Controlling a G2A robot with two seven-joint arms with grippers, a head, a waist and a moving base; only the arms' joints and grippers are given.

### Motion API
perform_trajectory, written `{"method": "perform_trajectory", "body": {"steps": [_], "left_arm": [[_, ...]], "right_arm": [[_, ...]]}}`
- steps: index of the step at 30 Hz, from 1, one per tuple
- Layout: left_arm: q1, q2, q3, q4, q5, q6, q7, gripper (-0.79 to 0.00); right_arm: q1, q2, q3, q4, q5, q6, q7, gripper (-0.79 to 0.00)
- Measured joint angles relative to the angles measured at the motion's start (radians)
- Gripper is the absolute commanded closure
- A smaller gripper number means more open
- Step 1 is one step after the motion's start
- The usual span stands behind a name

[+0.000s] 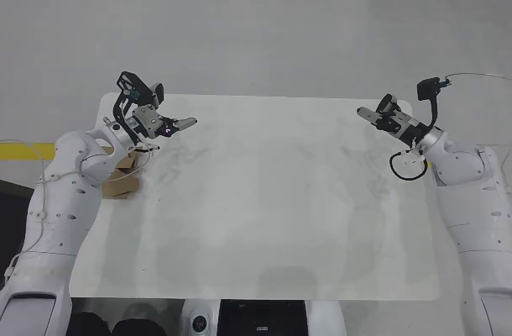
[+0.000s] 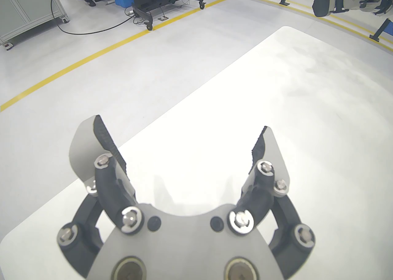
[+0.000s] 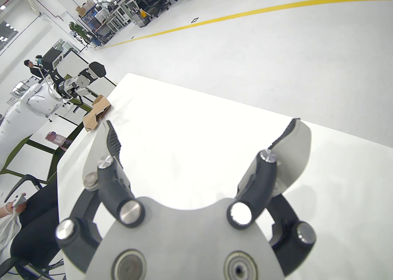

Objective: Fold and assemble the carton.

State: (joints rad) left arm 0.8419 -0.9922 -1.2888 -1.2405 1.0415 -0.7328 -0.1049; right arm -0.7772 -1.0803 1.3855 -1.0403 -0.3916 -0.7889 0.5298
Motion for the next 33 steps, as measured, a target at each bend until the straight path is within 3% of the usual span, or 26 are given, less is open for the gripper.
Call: {"method": "perform_trajectory", "body": {"steps": [28,33], "left_arm": [[0.000,0.000,0.000,0.000,0.000,0.000,0.000,-0.785],[0.030,0.006,-0.050,-0.017,-0.074,0.027,-0.001,-0.785]], "right_arm": [[0.000,0.000,0.000,0.000,0.000,0.000,0.000,-0.785],[0.000,0.000,0.000,0.000,0.000,0.000,0.000,-0.785]]}}
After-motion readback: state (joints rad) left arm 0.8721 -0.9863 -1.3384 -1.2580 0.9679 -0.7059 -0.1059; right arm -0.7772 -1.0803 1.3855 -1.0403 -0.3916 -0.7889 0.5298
